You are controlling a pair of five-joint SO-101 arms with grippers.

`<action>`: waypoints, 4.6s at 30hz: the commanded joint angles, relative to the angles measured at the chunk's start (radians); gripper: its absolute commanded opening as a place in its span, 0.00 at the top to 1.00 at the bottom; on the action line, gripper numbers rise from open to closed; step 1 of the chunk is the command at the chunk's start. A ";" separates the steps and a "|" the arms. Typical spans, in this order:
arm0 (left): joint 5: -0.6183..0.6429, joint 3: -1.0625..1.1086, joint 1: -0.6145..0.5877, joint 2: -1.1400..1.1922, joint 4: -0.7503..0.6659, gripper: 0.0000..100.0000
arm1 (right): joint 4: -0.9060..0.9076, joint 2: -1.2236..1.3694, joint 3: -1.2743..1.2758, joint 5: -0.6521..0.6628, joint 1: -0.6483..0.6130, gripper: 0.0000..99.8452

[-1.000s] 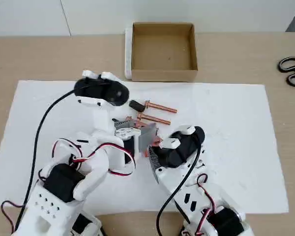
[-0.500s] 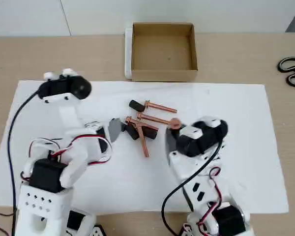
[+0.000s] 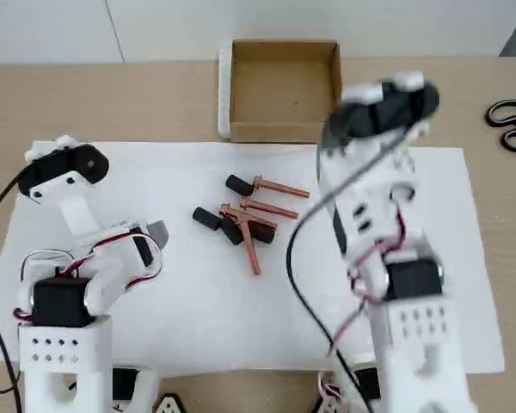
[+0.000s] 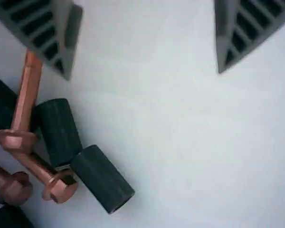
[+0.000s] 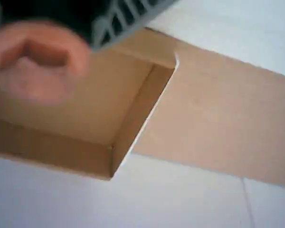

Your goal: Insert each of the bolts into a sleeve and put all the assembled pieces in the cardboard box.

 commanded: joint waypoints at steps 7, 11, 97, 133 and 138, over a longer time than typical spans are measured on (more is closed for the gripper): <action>-0.009 -0.002 -0.005 -0.009 0.008 0.81 | -0.120 0.713 -0.620 0.008 0.035 1.00; -0.009 -0.001 -0.005 -0.009 0.009 0.81 | -0.171 0.955 -0.812 0.012 0.035 1.00; -0.011 0.042 -0.480 -0.011 -0.041 0.81 | 1.129 1.610 -1.916 0.015 -0.331 0.86; -0.011 0.079 -0.477 -0.011 -0.048 0.81 | 1.119 1.420 -1.465 0.250 -0.516 0.86; -0.011 0.079 -0.477 -0.011 -0.048 0.81 | 1.113 1.468 -1.467 0.250 -0.524 0.86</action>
